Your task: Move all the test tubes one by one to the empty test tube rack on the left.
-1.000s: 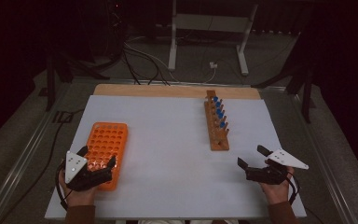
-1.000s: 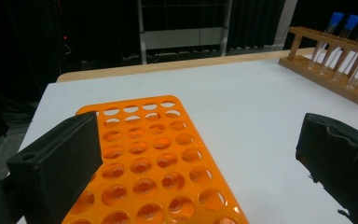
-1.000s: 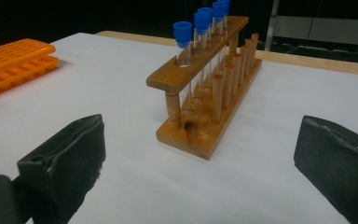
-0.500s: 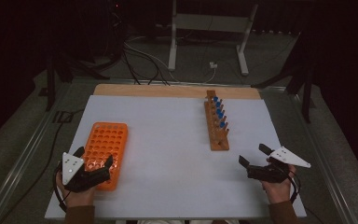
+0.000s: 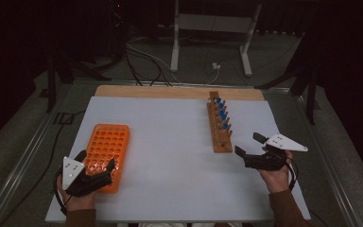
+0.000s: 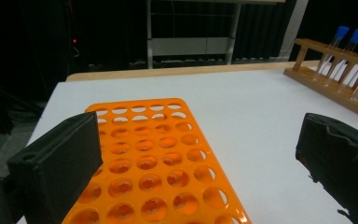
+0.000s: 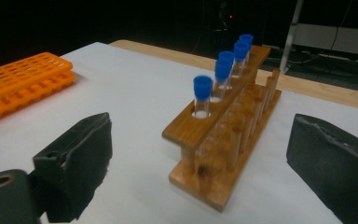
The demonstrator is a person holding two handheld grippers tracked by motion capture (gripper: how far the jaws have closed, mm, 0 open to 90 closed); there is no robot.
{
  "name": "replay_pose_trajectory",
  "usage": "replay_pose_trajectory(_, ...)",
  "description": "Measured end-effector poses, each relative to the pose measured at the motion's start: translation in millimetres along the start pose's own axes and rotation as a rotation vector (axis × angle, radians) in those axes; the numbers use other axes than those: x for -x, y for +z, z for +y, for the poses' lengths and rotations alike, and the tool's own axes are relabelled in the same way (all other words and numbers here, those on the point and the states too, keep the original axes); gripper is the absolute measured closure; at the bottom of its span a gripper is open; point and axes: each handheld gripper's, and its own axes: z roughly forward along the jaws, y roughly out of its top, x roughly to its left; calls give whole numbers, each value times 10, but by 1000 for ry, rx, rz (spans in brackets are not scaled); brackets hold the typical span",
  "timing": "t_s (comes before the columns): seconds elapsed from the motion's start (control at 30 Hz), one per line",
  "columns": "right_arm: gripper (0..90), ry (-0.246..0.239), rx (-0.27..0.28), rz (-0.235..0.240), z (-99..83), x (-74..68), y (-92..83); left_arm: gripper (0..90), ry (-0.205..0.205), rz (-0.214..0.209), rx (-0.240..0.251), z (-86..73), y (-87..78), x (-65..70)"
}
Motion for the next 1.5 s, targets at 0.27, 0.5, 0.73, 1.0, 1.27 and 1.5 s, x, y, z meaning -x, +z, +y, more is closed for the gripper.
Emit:
replay_pose_trajectory(0.27, 162, -20, -29, 32, 147, 41, 228, 12, 0, 16, -30, -7, 18, 11)
replay_pose_trajectory(0.5, 242, -34, -73, 24, 235, 69, 448, 13, 5, 20, -41, -13, 32, 24)
replay_pose_trajectory(0.73, 510, -9, -112, 39, 217, 151, 628, 13, 21, 8, -50, -13, 49, 53)
replay_pose_trajectory(1.0, 667, -30, -129, 44, 160, 129, 802, 13, 39, 3, -52, -9, 52, 79)
replay_pose_trajectory(1.27, 750, -14, -118, 27, 116, 119, 915, 13, 61, -5, -58, -6, 60, 104)
replay_pose_trajectory(1.5, 751, -20, -134, 13, 95, 98, 984, 13, 81, -10, -59, -2, 63, 134)
